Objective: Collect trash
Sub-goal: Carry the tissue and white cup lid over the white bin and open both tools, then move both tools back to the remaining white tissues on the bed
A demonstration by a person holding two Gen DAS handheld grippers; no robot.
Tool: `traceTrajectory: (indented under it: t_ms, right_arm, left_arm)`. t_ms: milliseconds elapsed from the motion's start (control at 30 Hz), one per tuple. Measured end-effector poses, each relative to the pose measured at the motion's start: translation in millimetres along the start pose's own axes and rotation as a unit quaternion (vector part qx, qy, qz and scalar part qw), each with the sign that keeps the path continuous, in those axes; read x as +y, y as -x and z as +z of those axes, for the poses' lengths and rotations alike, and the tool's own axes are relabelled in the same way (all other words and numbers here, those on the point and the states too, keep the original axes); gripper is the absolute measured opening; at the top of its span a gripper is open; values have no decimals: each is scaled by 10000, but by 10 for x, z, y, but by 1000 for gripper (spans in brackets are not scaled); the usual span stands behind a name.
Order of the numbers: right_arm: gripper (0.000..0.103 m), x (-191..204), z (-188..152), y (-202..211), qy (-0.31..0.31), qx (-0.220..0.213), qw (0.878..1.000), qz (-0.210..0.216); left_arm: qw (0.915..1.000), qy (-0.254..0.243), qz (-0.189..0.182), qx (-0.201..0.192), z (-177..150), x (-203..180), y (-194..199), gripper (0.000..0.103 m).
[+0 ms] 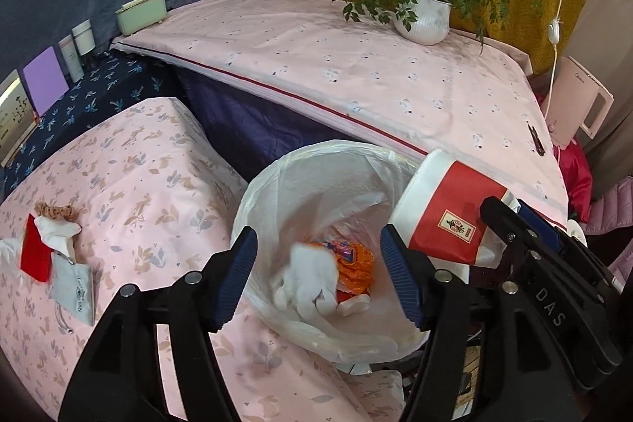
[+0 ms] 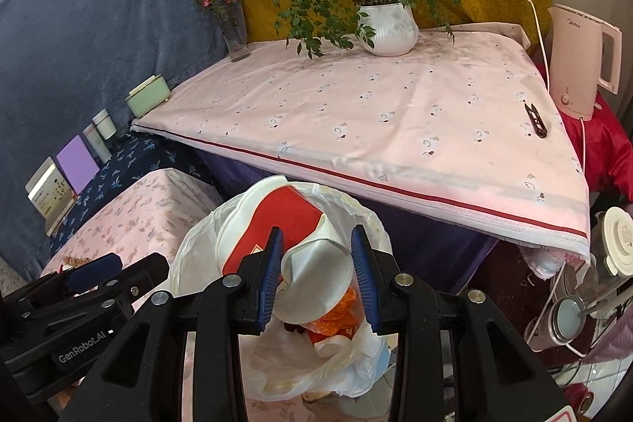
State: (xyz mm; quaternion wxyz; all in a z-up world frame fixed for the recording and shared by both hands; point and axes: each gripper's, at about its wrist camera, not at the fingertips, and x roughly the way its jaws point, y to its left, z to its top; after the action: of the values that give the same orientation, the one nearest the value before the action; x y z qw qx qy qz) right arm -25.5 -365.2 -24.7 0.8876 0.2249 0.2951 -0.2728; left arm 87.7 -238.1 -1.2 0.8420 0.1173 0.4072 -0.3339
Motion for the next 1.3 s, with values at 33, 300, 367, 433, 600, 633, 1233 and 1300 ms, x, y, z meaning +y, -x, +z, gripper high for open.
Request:
traceTrajectory:
  t_ms: [33,300,367,433,600,633,1233,1300]
  right_arm:
    - [34,14,0,-17,3,9,10000,8]
    - [36,213,-25,-136,124,102,9998,119]
    - [38,257,-34,-147,160,118,9997,152]
    - [40,312,-42,-144,199,129,9995,187]
    - [45,441,-54,-78,317,90,9991,276]
    - [45,471,-56,-66,347,86,9989,290]
    - [50,1105,-197,126,927,113,9935,653]
    - [50,1185,-219,135,991,122,9925,699]
  left_arm:
    - [10000,27,23,14,3,19,-10,61]
    - [9994,268,238,11,-44,248,-5,70]
    - [9991,306,287,-2,-56,294,6,72]
    - [9988,341,342,-1,-70,341,15,73]
    - [9978,521,411,29,-119,491,49,73]
    - [9976,552,426,24,-130,519,64,73]
    - [9903,1164,750,-103,-377,1105,388,73]
    - [9888,1254,799,-113,-416,1200,425,73]
